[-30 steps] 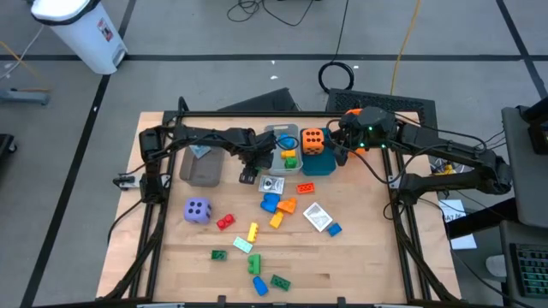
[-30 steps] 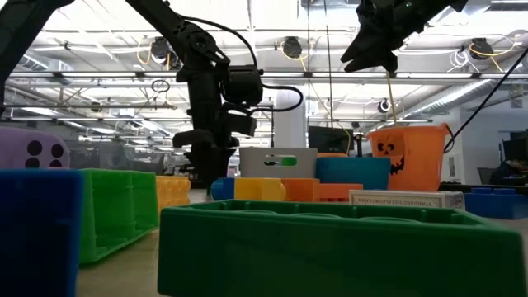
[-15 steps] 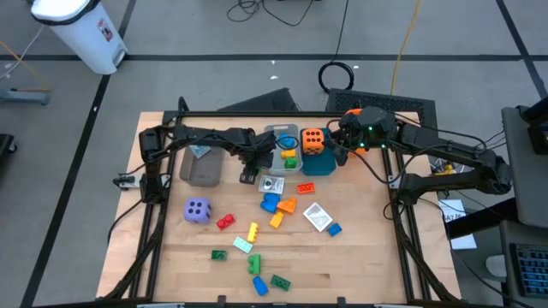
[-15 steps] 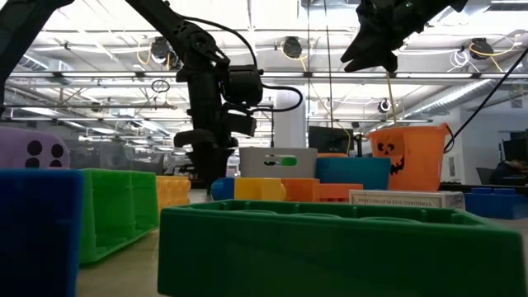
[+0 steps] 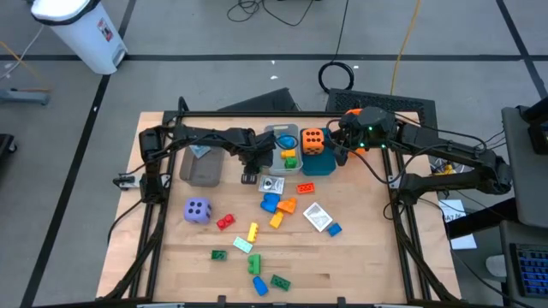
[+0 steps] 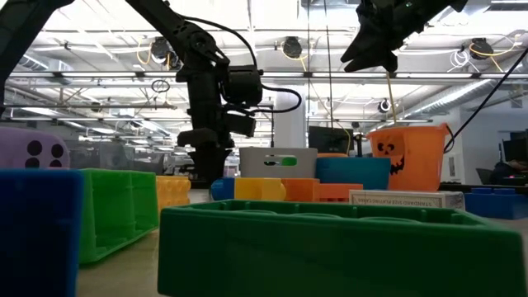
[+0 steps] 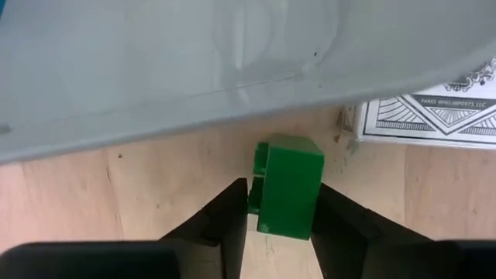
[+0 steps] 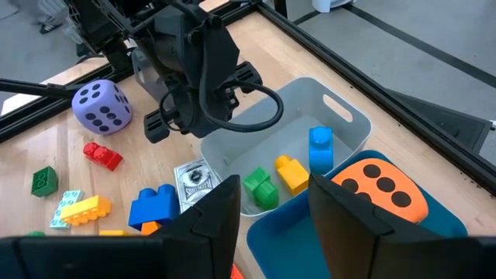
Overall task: Pick & Place Toys
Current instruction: Put the green game piece into the gray bin
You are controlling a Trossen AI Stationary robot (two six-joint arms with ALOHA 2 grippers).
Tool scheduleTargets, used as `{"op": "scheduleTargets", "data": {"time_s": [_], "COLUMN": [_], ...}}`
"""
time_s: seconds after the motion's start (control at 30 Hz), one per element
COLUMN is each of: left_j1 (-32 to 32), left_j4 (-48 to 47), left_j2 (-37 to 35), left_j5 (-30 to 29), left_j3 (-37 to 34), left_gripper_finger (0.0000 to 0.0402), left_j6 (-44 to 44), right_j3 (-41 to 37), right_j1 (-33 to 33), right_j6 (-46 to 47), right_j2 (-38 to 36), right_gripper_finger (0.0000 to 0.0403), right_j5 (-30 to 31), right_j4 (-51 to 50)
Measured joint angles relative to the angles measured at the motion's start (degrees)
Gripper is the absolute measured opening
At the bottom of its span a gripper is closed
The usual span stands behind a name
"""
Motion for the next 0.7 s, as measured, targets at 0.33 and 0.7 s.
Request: {"op": "scheduleTargets", "data": {"time_s": [0.33, 0.7], "left_j1": [2.8, 4.9], "left_j4": [-7.5, -7.6], "left_j2": [-6.0, -26.6], "left_j5": [0.1, -5.6], "left_j3": [0.0, 0.0], "left_gripper_finger": [0.0105, 0.0112], "left_j6": [-7.9, -9.2], "right_j3": [0.0, 0.0], "right_j1": [0.0, 0.1], "right_j6": [0.3, 16.1], "right_j2": [0.0, 0.1], "right_gripper_finger": [0.0144, 0.0144], "right_j5": [-0.2, -0.5], "right_j4": [0.1, 10.8]}}
